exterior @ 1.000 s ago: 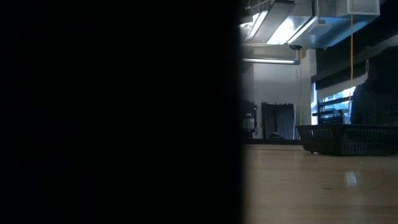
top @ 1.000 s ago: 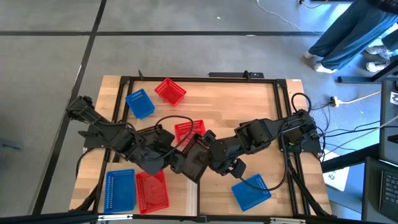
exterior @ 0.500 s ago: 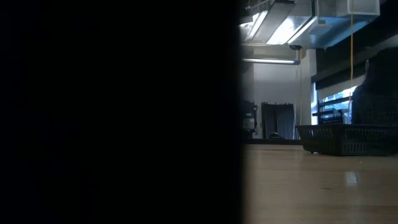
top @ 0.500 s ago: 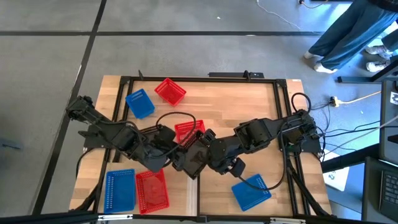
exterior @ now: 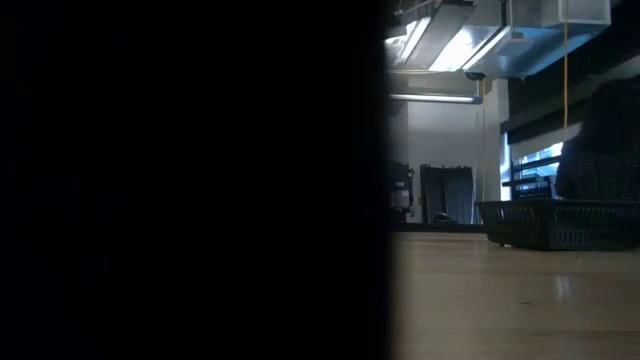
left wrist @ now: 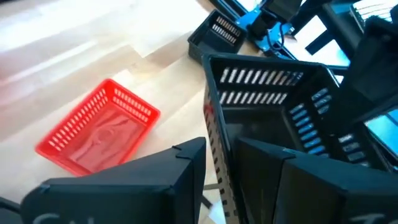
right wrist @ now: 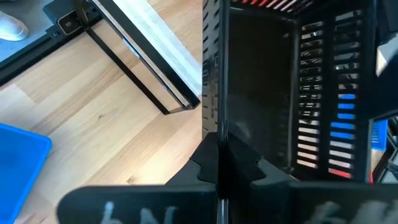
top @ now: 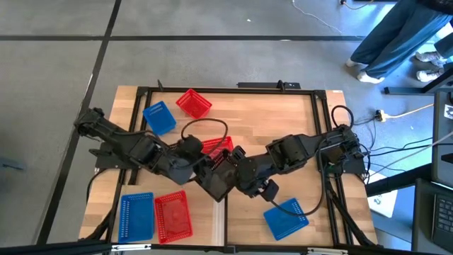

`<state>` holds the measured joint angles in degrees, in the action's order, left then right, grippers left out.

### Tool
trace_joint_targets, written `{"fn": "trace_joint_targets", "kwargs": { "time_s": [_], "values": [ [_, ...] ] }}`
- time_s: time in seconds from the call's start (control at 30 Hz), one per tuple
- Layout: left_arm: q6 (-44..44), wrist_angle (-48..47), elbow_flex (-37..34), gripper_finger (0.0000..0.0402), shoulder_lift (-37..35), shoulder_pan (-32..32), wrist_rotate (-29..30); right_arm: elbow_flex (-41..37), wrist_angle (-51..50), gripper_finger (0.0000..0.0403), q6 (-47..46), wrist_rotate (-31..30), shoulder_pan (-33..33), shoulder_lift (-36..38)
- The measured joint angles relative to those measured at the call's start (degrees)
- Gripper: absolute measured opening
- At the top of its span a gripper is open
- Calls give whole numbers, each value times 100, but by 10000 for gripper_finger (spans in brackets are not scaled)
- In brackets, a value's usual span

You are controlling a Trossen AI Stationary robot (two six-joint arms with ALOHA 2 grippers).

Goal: Stack baskets on shelf by color
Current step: Put the center black bin on the shelf

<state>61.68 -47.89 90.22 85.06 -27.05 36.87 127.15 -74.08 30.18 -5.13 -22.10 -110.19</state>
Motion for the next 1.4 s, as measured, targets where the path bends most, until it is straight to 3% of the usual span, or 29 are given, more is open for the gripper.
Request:
{"fn": "trace_joint_targets", "kwargs": {
  "time_s": [0.13, 0.37, 0.67, 1.0, 1.17, 1.4],
  "values": [
    [-282, -69, -1, 74, -323, 4, 80, 0, -15, 3, 15, 19, 19, 0],
    [-726, -299, -1, 74, -967, -90, 747, 0, 14, 3, 239, 26, 13, 0],
    [-978, -427, 2, 74, -1540, -361, 1063, 7, 248, 3, 1514, 526, -30, -229],
    [-642, -959, -1, 74, -1611, -452, 1061, 7, 675, 3, 2445, 740, -149, -587],
    [-624, -997, -1, 74, -1611, -452, 1061, 7, 699, 3, 3088, 1414, -171, -637],
    [-513, -1013, -1, 74, -1611, -448, 1066, 4, 1043, 3, 3388, 1392, -208, -844]
  ]
}}
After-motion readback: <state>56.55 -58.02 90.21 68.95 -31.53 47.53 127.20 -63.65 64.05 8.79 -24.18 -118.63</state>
